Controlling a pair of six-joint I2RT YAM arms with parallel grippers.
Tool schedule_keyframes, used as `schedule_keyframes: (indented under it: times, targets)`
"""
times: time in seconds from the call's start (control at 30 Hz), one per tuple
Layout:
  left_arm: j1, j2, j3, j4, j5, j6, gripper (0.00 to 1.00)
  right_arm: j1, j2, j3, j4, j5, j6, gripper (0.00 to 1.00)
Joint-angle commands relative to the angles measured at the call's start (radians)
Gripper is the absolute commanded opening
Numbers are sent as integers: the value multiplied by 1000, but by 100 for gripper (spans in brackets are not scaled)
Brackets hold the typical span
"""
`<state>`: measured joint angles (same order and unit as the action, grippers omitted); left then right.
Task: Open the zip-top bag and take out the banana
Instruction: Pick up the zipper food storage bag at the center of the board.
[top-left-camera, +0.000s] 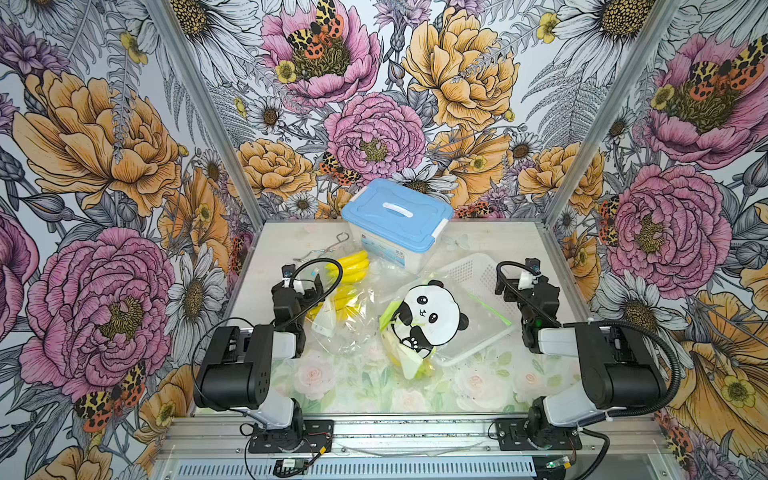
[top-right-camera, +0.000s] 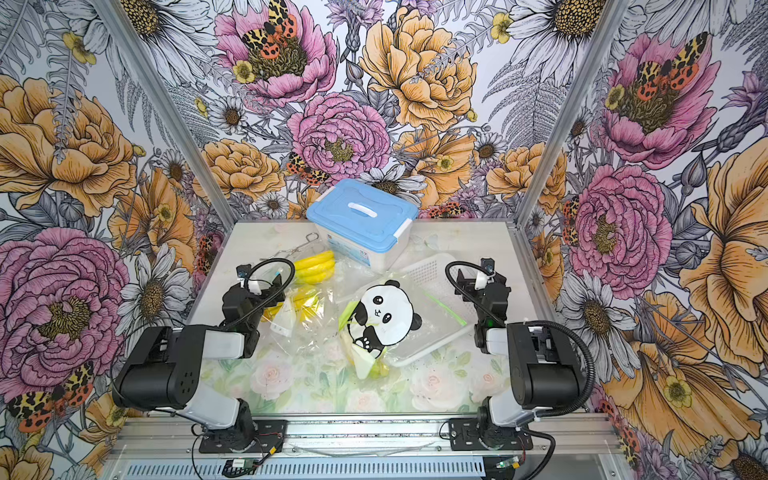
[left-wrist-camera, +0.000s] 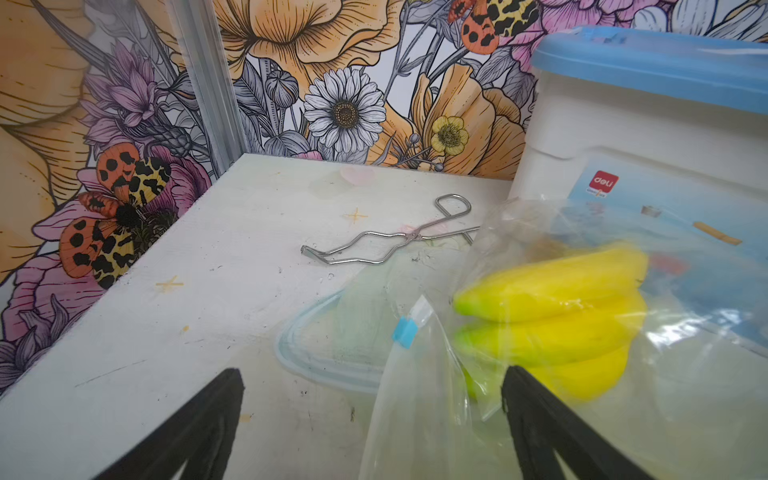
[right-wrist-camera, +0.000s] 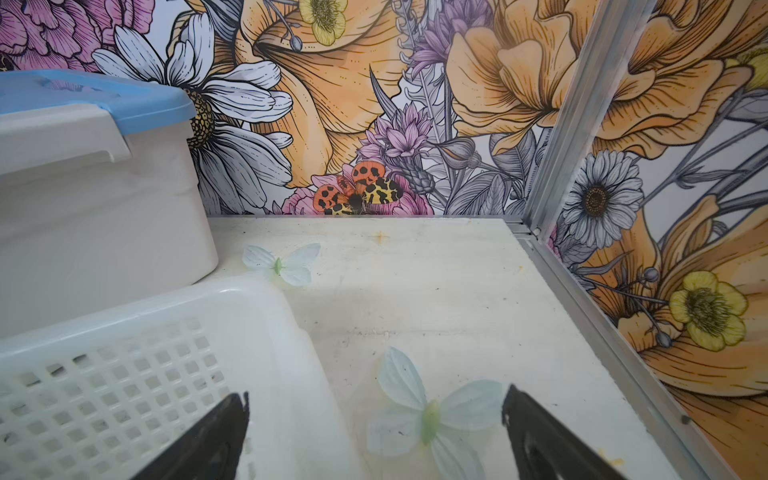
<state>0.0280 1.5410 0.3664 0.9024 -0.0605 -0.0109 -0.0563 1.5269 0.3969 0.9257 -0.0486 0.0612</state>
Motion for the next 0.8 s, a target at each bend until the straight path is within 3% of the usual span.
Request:
schedule_keyframes:
  times: [0.0, 0.77]
  targets:
    - [-5, 2, 14, 19, -16, 2, 99, 7, 12, -3, -53, -19, 4, 99]
    - [-7, -1, 23, 1, -1, 11, 99, -23, 6, -24, -18, 6, 56, 100]
